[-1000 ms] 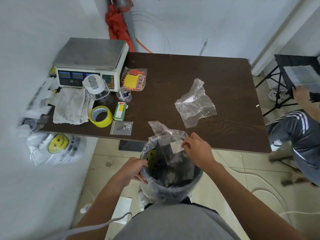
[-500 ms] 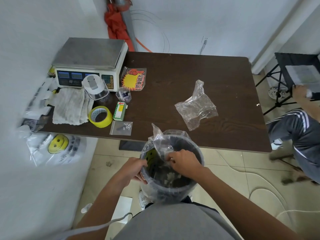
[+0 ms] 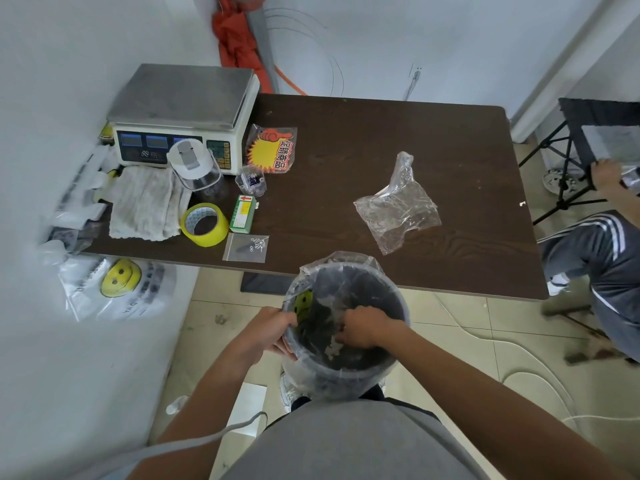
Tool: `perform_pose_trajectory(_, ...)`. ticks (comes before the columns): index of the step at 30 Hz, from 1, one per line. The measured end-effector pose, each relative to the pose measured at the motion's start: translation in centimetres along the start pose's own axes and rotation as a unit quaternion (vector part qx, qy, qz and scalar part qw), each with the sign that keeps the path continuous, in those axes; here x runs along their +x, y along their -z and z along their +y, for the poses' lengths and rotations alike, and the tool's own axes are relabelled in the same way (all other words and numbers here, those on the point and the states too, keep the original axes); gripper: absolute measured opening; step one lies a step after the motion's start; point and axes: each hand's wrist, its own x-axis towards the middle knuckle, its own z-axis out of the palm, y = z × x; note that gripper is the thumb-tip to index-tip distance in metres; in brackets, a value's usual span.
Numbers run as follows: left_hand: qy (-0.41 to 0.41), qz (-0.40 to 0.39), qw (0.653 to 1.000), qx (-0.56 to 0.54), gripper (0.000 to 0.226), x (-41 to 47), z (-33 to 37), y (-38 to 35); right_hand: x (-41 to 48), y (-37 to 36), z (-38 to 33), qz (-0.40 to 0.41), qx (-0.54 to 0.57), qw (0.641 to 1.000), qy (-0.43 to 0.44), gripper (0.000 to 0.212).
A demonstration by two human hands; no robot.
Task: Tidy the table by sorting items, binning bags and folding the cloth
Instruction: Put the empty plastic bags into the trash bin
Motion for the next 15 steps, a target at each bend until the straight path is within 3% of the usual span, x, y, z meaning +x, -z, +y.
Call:
perform_pose_trajectory(5,-0.002,-0.004,1.0,-0.01,0.023,-0.1,-0.1,-0.3,-0.6,3.3,0.2,0.071,-0.011,0.997,-0.013,0.058)
perform_pose_trajectory(8,0.0,-0.002,1.0,-0.016,0.022,-0.5,0.0,-0.4,-0.6,4.8,0.0,0.179,0.03,0.981,-0.063,0.066)
perform_pose_trajectory(10,0.003,-0.001,1.0,-0.018,0.022,-0.6,0.1,-0.5,-0.3,5.3,-0.1,0.23,0.046,0.968,-0.094,0.06)
perform_pose_trajectory(15,0.003,0.001,1.0,-0.013,0.021,-0.6,0.1,-0.6,0.8,4.6,0.4,0.202,0.038,0.976,-0.067,0.049)
